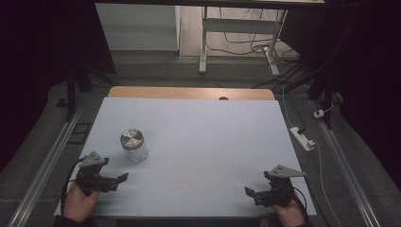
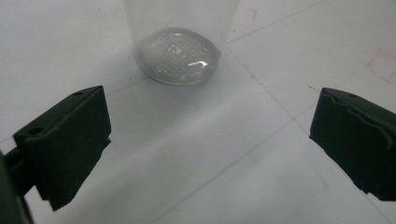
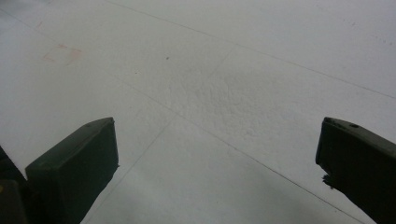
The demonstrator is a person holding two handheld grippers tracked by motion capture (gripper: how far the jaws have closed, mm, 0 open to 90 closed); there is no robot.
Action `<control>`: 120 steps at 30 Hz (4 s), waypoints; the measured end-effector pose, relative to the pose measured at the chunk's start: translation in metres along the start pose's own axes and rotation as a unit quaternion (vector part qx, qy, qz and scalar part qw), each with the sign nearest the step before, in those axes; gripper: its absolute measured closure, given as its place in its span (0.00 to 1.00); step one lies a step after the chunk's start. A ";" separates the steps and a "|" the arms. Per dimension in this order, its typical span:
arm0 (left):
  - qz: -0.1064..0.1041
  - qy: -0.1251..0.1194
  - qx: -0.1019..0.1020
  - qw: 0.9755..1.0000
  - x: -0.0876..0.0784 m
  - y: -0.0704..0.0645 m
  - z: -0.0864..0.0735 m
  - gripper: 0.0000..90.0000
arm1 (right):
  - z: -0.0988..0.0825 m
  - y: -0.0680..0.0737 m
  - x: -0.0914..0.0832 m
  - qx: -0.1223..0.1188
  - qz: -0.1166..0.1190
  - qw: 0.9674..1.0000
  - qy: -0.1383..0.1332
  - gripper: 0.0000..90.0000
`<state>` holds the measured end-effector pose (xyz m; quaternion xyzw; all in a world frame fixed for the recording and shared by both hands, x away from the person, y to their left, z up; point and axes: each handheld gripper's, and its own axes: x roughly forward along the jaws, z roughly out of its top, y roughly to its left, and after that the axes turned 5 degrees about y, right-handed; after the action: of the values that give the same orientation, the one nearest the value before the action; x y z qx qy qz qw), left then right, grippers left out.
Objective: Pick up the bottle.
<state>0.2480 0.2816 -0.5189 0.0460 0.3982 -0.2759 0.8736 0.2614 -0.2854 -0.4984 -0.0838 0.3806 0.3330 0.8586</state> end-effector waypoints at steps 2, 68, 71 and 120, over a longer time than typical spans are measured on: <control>0.003 0.001 0.000 1.000 0.001 0.000 0.001 0.00 | 0.000 0.000 0.000 0.000 0.000 1.000 0.000 0.00; 0.008 -0.002 0.052 0.999 0.060 0.018 0.066 0.16 | 0.001 0.000 0.002 -0.005 0.002 1.000 0.008 0.00; 0.011 0.003 0.054 0.998 0.059 0.017 0.067 0.17 | 0.001 0.000 0.002 -0.005 0.002 1.000 0.008 0.00; -0.067 -0.009 0.130 0.989 0.058 -0.047 0.121 0.17 | 0.001 0.000 0.003 -0.005 0.003 1.000 0.012 0.00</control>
<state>0.3350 0.1799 -0.4721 0.1296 0.3534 -0.3837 0.8433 0.2630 -0.2835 -0.4996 -0.0910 0.3898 0.3366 0.8523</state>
